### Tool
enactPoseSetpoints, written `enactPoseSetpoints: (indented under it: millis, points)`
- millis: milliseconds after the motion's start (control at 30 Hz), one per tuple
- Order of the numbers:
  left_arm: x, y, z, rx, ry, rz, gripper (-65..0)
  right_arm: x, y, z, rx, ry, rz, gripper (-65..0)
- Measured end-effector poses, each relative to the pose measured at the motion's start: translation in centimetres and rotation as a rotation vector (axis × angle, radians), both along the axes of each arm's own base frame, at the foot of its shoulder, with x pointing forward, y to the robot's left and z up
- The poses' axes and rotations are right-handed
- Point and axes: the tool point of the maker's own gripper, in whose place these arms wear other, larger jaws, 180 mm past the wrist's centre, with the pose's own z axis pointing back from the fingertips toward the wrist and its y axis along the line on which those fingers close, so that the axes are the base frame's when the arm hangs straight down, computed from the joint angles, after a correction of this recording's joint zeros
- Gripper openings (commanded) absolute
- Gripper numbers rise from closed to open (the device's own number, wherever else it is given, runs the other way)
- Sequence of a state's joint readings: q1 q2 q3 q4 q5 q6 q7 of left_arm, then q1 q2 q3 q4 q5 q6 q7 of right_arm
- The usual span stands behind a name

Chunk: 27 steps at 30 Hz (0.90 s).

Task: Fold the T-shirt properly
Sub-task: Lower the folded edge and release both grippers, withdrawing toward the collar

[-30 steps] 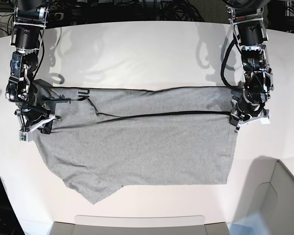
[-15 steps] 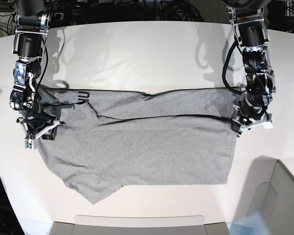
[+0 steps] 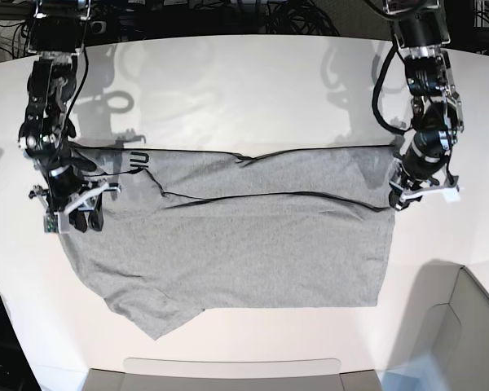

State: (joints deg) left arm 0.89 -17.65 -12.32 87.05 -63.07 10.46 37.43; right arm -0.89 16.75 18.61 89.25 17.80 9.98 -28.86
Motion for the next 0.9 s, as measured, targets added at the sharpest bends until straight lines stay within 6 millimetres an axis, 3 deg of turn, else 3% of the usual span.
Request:
enactPoseSetpoints:
  millis: [167,300,400,533,700,900]
  points:
    - [-0.8,-3.8,-0.7,0.01,0.025,-0.12,-65.0,-2.7,-1.6,-1.8,0.024,0.041,-0.071,-62.5]
    - [-1.4,-5.4,-3.0,0.087,0.103,-0.243,-65.0,-4.7,-2.1,-4.3,0.031,0.11,-0.091,-62.6]
    - [-2.5,-5.6,-6.0,0.13,0.201,-0.28,-65.0,-5.5,-2.6,-6.8,0.049,0.177,-0.112,-62.0]
    - [-2.2,-4.8,-7.5,0.144,0.227,-0.278,-65.0,-6.3,-4.6,-9.7,0.049,0.266,-0.15,-62.0]
    - [-2.7,-3.4,-8.3,0.155,0.243,-0.27,-65.0,-6.0,-6.6,-9.8,0.027,0.271,-0.164,-62.0]
    - [-5.1,-1.9,-8.9,0.186,0.274,-0.28,-65.0,-6.9,-6.7,-10.1,0.029,0.268,-0.167,-62.0]
